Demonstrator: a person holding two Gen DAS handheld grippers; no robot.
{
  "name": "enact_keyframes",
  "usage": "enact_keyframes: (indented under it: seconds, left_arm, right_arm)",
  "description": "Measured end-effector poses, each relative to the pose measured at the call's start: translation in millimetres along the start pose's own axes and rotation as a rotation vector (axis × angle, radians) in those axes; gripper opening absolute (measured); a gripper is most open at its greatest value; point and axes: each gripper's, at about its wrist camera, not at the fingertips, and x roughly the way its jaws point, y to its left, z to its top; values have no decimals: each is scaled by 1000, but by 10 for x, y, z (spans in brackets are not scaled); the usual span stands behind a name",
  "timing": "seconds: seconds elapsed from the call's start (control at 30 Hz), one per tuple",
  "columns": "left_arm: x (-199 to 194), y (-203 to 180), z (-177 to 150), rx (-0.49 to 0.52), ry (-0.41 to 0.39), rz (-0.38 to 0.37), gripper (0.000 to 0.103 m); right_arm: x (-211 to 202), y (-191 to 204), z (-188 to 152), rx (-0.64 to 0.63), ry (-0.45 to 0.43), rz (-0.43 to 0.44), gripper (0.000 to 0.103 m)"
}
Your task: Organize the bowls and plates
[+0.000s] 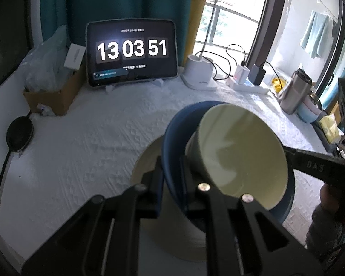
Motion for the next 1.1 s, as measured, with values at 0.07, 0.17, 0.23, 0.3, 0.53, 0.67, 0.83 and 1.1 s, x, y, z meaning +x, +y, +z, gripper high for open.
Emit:
enact_keyframes:
  seconds: [0.07, 0.17, 0.23, 0.3, 0.53, 0.67, 0.83, 1.1]
  left_arm:
    - [-4, -15, -8, 9, -1, 1, 12]
    - [-7, -38, -15, 22, 2, 5, 12]
    - [-7, -43, -22, 24, -3, 8, 13]
    - [-9, -48, -30, 30, -17, 15, 14]
    - [-20, -91, -53, 64, -51, 59, 15]
    - [-29, -96, -44, 58, -37, 68, 16]
    - [-116, -128, -65, 46, -75, 113, 23]
    - [-270, -96, -119, -2, -111, 133, 46]
  right_arm:
    - [-11, -11, -7, 1, 1, -1, 11]
    - [-30, -34, -31, 8, 0, -1, 11]
    - [-44, -43, -49, 10, -1, -2, 11]
    - [-50, -40, -60, 6, -5, -2, 11]
    - [-58, -34, -75, -5, -20, -3, 11]
    - [-67, -73, -67, 6, -15, 0, 11]
    - [-95, -108, -67, 16, -10, -10, 22]
    - [-317, -164, -95, 9, -92, -35, 41]
